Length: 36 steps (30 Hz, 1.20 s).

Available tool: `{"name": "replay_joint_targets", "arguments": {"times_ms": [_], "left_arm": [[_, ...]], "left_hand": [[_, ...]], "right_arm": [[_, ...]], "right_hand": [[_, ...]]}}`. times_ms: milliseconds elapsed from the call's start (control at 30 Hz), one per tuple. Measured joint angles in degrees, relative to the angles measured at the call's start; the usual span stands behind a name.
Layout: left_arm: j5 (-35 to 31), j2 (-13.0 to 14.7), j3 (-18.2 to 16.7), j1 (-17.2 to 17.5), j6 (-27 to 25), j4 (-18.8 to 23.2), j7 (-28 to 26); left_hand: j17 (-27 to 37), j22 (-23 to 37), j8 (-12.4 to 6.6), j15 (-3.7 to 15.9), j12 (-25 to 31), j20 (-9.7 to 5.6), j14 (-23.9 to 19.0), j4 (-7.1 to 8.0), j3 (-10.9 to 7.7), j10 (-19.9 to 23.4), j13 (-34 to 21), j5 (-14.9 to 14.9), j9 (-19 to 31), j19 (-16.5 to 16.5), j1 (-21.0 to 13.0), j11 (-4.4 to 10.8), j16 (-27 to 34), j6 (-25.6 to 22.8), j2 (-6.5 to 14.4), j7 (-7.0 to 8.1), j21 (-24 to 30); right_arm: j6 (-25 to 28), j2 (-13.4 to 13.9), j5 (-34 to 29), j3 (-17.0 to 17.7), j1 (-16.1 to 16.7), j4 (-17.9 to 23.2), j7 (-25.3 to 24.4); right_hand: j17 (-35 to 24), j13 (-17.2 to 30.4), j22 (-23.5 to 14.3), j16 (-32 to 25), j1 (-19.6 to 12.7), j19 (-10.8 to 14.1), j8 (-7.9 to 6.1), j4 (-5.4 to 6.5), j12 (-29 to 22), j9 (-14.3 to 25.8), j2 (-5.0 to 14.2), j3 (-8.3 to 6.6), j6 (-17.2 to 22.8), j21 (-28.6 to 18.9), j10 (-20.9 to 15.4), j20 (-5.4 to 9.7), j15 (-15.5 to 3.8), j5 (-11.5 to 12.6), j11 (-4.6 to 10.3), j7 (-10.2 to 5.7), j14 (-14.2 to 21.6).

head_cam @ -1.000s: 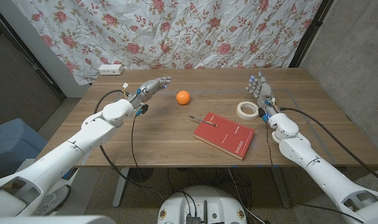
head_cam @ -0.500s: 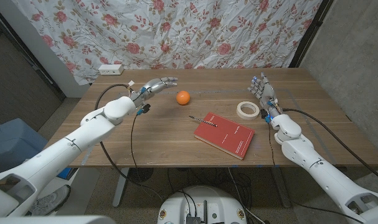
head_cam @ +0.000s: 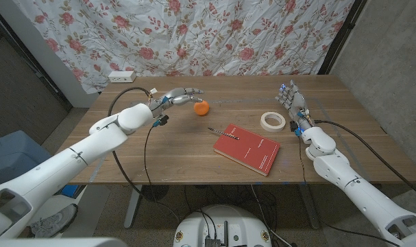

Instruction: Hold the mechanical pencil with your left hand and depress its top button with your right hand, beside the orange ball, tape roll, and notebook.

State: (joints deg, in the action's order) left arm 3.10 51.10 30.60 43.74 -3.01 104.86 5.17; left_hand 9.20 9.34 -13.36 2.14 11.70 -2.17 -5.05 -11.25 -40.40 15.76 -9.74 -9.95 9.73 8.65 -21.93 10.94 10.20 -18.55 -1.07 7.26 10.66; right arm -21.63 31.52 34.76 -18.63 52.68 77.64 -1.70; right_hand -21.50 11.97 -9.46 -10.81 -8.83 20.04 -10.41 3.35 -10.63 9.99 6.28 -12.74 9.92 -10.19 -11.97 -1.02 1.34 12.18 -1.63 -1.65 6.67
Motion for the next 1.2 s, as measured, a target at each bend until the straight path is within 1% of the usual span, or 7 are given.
{"name": "replay_joint_targets", "arguments": {"times_ms": [200,467,567,733,767,967,1200], "left_arm": [[-3.57,1.19,1.21,-1.67,-2.03,2.36,2.72],[-8.93,2.28,2.96,-4.19,-3.67,4.34,6.70],[-10.92,2.40,3.20,-4.58,-3.86,4.52,8.11],[-14.35,2.55,3.92,-5.60,-4.04,4.92,10.20],[-15.23,2.63,4.92,-7.02,-4.04,5.27,10.74],[-19.44,2.55,6.16,-8.97,-3.66,5.53,13.42],[-24.65,2.22,7.32,-10.46,-3.21,6.25,16.19]], "left_hand": [[0.00,0.00,0.00,0.02,0.00,-0.06,-0.39,-0.07,0.17,0.92,0.00,0.00,0.00,0.31,-2.19,0.92,0.00,-1.11,-1.59,1.11,0.00],[0.00,0.00,-0.43,-0.09,-0.28,-0.19,-0.90,0.00,0.49,1.92,0.00,-0.04,0.00,0.80,-5.26,1.31,0.00,-2.61,-3.42,2.32,0.00],[0.00,0.00,-0.45,0.22,-0.28,-0.06,-1.21,0.00,0.49,2.15,0.00,-0.23,0.00,0.92,-6.48,1.13,0.00,-3.07,-3.93,2.26,0.00],[0.00,0.00,-0.84,-0.09,-0.28,-0.09,-1.52,0.11,0.60,3.30,0.00,-0.45,0.00,1.33,-8.98,1.26,0.00,-4.61,-4.44,2.97,0.00],[0.00,0.00,-0.84,-0.09,-0.28,-0.18,-1.52,0.23,0.71,3.37,0.00,-0.45,0.00,1.42,-9.53,1.33,0.00,-4.73,-4.35,3.09,0.00],[0.00,0.00,-0.84,0.00,-0.27,-0.18,-2.05,0.23,0.71,3.99,-0.28,-0.45,0.00,1.41,-10.86,1.34,0.00,-5.21,-4.91,3.58,0.00],[0.00,0.00,-1.05,-0.10,-0.49,0.12,-2.95,0.33,1.60,5.14,-0.28,-0.45,0.30,1.72,-13.77,1.66,0.00,-6.86,-6.24,3.99,0.00]], "right_arm": [[-0.28,0.14,0.28,0.17,0.00,-0.52,0.53],[-0.70,0.10,0.42,0.24,-0.16,-1.13,0.92],[-0.71,0.10,0.44,0.28,-0.17,-1.14,0.93],[-0.72,0.22,0.49,0.45,0.00,-0.87,0.94],[-0.69,0.26,0.56,0.47,0.03,-0.82,0.83],[-0.41,0.47,0.65,0.63,0.15,-0.54,0.73],[-0.22,0.65,0.73,0.74,0.17,-0.44,0.71]], "right_hand": [[0.25,0.00,0.00,0.00,0.00,0.00,0.00,-0.26,0.00,0.00,0.00,-0.26,0.00,0.00,0.00,0.00,0.00,0.00,0.00,0.00,0.00],[0.51,0.00,0.00,0.00,0.00,0.00,0.00,-0.26,0.00,0.00,0.00,-0.26,0.00,0.00,0.00,0.00,0.00,0.00,0.00,0.00,0.00],[0.51,-0.20,0.00,0.00,0.00,0.00,0.00,-0.26,0.00,0.00,0.00,-0.26,0.00,0.00,0.00,0.00,0.00,0.00,0.00,0.00,0.00],[0.75,-0.27,0.00,0.01,0.00,-0.42,0.00,-0.26,0.00,0.00,0.00,-0.26,0.00,0.00,0.00,-0.43,0.00,0.00,0.00,0.00,0.00],[0.78,-0.26,0.00,0.01,0.00,-0.42,0.00,-0.26,0.00,0.00,0.00,-0.25,0.00,0.00,0.00,-0.42,0.00,0.00,0.00,0.00,0.00],[0.77,-0.26,0.00,0.01,0.00,-0.42,0.00,-0.26,0.00,0.00,0.00,-0.25,0.00,-0.21,0.00,-0.42,0.00,0.00,0.00,0.00,0.00],[1.05,-0.26,0.00,0.01,0.01,-0.42,0.00,-0.26,0.00,0.00,-0.02,-0.25,0.00,-0.21,0.00,-0.42,0.00,0.00,0.00,0.00,0.00]]}}
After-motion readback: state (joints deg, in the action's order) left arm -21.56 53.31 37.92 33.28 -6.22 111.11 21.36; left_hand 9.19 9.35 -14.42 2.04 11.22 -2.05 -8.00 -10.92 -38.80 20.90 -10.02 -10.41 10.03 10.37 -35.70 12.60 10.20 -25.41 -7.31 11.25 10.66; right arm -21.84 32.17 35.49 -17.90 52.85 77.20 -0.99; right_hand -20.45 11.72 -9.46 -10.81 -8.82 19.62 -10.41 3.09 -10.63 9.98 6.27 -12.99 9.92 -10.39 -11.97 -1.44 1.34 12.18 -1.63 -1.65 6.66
